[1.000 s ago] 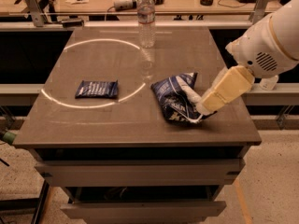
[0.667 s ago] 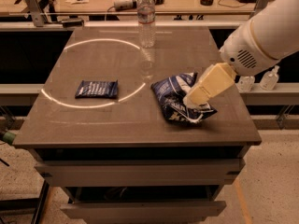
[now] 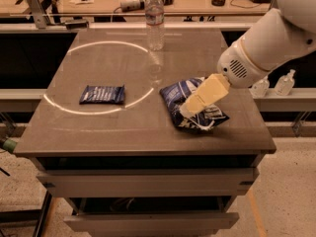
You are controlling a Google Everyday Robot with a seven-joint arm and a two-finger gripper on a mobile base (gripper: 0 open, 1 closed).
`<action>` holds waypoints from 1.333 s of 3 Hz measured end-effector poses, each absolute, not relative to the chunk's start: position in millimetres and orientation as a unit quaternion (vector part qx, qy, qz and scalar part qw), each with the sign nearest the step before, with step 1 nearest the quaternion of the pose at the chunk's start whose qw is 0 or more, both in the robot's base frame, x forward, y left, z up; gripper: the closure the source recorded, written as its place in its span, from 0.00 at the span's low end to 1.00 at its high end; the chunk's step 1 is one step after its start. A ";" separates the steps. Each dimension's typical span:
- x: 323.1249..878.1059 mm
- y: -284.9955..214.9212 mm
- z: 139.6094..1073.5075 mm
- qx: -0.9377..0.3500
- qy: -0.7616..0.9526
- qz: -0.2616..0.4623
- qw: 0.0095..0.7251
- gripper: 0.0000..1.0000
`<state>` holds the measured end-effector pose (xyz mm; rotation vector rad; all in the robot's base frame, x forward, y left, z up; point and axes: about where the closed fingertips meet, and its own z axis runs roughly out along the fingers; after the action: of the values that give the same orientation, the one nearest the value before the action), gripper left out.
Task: Pick blue chip bag
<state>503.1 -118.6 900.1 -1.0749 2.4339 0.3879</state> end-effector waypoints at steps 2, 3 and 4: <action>487.8 -102.2 873.4 -0.413 0.863 0.144 0.252 0.00; 492.9 -100.9 866.3 -0.422 0.852 0.141 0.277 0.00; 504.8 -105.2 863.5 -0.433 0.842 0.129 0.293 0.00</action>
Offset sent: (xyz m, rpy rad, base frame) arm -0.0208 0.0213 -0.0395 0.0755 -0.1525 0.0722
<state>504.8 -105.2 863.5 -1.1541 2.2437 0.3435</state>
